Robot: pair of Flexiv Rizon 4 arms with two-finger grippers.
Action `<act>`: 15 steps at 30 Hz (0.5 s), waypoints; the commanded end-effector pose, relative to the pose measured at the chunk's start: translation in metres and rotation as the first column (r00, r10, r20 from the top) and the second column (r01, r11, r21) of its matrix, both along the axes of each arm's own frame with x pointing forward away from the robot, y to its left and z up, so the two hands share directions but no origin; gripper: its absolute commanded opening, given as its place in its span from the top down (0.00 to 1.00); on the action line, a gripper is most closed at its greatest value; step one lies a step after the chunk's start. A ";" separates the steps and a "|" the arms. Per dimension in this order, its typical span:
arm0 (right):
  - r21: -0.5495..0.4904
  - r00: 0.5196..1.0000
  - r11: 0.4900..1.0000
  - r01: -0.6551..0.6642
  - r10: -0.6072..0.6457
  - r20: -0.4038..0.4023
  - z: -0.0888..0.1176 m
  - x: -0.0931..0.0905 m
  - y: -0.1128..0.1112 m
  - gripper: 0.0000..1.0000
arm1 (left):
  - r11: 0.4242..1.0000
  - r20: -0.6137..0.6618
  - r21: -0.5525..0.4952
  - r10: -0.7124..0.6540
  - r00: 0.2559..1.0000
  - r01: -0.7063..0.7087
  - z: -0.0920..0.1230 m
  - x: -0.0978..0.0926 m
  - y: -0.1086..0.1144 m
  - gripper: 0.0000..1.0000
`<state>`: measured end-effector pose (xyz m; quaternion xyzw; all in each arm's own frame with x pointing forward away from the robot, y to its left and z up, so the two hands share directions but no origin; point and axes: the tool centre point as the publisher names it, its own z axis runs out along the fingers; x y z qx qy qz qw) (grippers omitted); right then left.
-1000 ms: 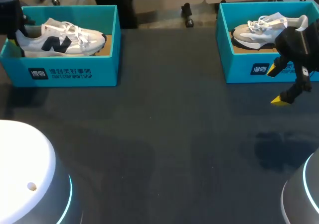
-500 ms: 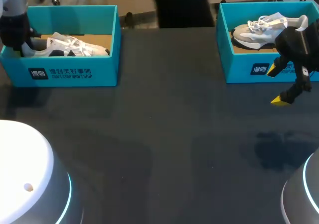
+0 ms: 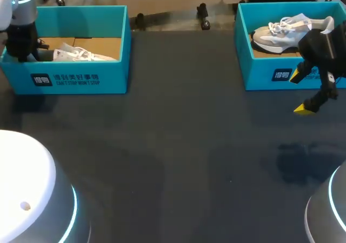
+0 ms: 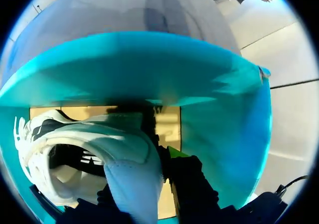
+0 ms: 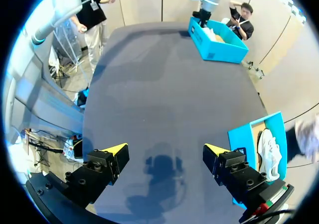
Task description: Take the shoe out of the shoebox, open the shoe tongue, remove and reinsert the insole, then place the shoe into the shoebox
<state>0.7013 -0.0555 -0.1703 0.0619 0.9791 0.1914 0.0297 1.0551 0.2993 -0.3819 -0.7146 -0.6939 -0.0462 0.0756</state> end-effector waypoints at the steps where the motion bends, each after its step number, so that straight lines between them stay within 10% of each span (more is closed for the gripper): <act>1: -0.003 1.000 1.000 0.000 0.000 -0.003 -0.001 0.002 0.001 0.00 | 1.000 -0.023 -0.005 -0.021 1.000 0.021 -0.005 0.005 -0.002 0.68; 6: -0.003 1.000 1.000 0.000 0.000 -0.003 -0.001 0.002 0.001 0.00 | 0.999 -0.039 -0.012 -0.049 0.998 0.049 -0.005 0.002 -0.003 0.00; 15: -0.003 1.000 1.000 0.000 0.000 -0.003 -0.001 0.002 0.001 0.00 | 0.995 -0.046 -0.063 -0.077 0.996 0.074 0.020 -0.001 -0.002 0.00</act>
